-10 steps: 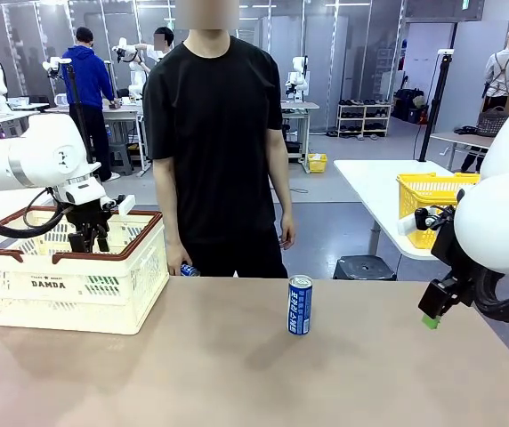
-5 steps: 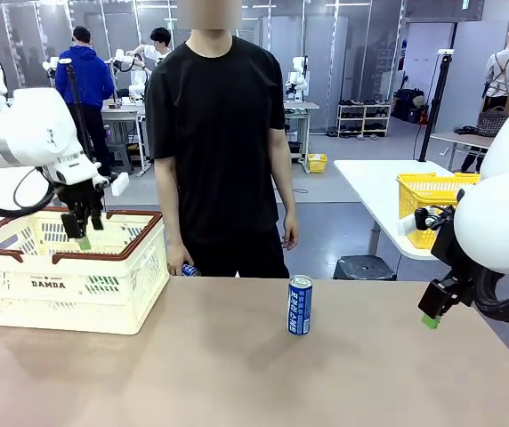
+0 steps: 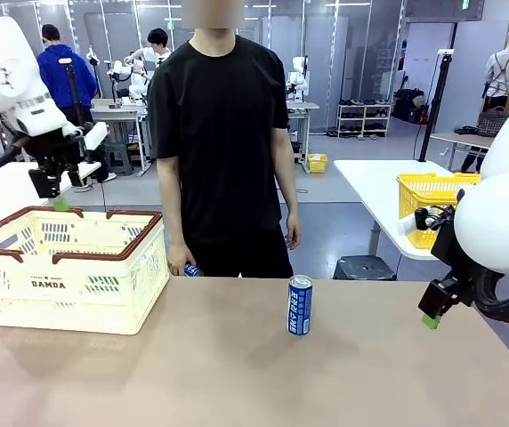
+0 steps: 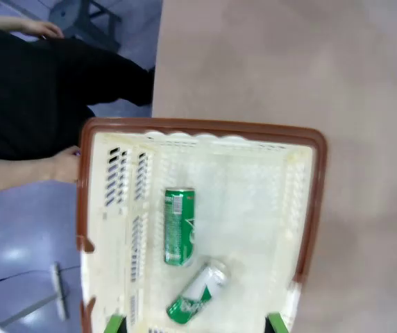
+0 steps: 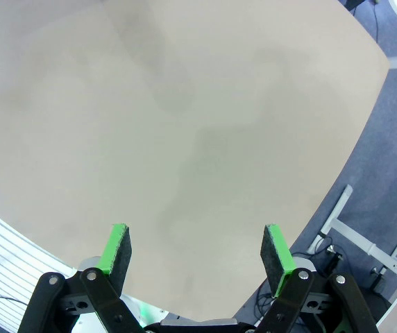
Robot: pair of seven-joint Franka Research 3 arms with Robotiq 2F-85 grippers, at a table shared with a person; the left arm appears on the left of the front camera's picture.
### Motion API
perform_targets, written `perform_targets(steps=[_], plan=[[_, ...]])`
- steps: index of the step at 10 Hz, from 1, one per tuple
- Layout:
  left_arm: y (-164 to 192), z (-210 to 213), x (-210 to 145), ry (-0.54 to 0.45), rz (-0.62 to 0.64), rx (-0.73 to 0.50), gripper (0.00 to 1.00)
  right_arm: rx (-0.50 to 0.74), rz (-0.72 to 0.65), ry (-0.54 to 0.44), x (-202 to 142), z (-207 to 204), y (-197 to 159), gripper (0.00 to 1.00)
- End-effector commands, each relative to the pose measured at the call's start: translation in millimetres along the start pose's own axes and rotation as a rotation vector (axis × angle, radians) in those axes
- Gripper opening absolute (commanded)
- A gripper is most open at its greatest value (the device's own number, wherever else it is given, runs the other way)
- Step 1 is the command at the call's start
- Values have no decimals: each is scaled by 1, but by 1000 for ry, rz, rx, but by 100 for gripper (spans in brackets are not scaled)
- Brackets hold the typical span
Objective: Place the drinks into the Shopping basket.
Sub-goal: Pick up one drink and place it into the Shopping basket.
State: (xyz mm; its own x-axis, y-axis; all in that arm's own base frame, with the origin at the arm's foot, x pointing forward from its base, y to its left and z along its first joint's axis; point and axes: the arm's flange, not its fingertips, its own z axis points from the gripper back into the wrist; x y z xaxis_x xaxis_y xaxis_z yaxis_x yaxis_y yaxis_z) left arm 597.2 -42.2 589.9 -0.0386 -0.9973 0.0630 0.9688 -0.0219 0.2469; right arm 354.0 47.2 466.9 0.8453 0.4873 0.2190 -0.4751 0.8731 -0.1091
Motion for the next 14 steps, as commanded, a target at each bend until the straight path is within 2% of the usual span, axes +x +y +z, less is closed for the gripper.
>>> perform_targets(steps=[1, 4, 7, 9, 10, 14], plan=[[-69, 3, -3, 3, -42, -59, 100, 2, 1, 3, -1, 0, 1, 94], [-137, -9, -3, -70, -77, -114, 100, 2, 1, 3, -1, 0, 1, 94], [-177, -41, 2, -163, -123, -176, 100, 2, 1, 3, -1, 0, 1, 94], [-179, -54, -4, -199, -150, -194, 100, 2, 1, 3, -1, 0, 1, 94], [-180, -46, 6, -134, -109, -210, 100, 2, 1, 3, -1, 0, 1, 94], [-180, -46, 6, -134, -109, -210, 100, 2, 1, 3, -1, 0, 1, 94]])
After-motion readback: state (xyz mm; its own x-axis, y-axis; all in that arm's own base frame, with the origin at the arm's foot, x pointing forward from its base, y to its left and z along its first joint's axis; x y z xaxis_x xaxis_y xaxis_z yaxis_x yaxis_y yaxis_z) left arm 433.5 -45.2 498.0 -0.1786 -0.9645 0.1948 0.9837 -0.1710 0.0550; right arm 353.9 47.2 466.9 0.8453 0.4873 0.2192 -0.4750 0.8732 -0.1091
